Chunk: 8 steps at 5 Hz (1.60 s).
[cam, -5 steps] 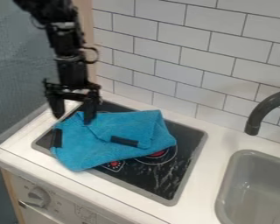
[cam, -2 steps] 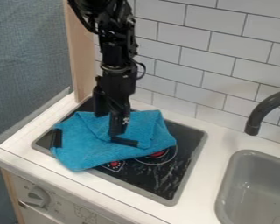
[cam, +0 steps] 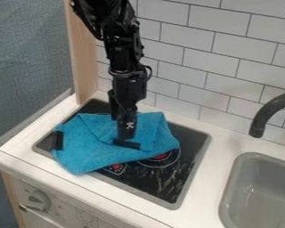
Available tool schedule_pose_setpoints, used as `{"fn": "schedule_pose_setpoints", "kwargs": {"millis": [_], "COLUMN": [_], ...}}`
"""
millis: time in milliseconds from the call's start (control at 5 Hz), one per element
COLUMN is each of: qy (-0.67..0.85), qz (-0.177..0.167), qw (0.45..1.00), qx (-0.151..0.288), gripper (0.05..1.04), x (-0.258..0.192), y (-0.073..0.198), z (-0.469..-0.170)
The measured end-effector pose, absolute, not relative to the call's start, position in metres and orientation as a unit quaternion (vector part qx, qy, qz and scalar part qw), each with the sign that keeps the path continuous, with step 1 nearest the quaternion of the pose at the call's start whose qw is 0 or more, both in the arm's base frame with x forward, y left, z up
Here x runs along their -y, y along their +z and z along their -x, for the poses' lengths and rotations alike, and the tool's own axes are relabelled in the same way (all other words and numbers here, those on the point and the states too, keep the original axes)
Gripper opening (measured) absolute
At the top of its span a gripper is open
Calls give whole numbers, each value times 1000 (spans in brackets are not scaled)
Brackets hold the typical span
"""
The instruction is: Unfold the cloth from bottom right to top left
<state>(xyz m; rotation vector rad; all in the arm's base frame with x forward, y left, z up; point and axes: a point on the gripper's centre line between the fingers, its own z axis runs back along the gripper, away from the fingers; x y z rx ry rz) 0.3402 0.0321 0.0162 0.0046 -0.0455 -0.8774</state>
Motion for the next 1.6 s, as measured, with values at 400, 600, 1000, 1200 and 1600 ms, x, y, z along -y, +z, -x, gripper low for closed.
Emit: {"fn": "schedule_pose_setpoints", "kwargs": {"millis": [400, 600, 1000, 1200, 1600], "qy": [-440, -443, -440, -433, -426], "qz": [13, 11, 9, 5, 5], "qw": [898, 896, 898, 902, 905], "qx": [1, -5, -3, 4, 1], "gripper": [999, 999, 641, 361, 79], "x": [-32, -33, -34, -34, -34], "y": [-8, -13, -17, -17, -18], "z": [-351, -350, -352, -354, -353]}}
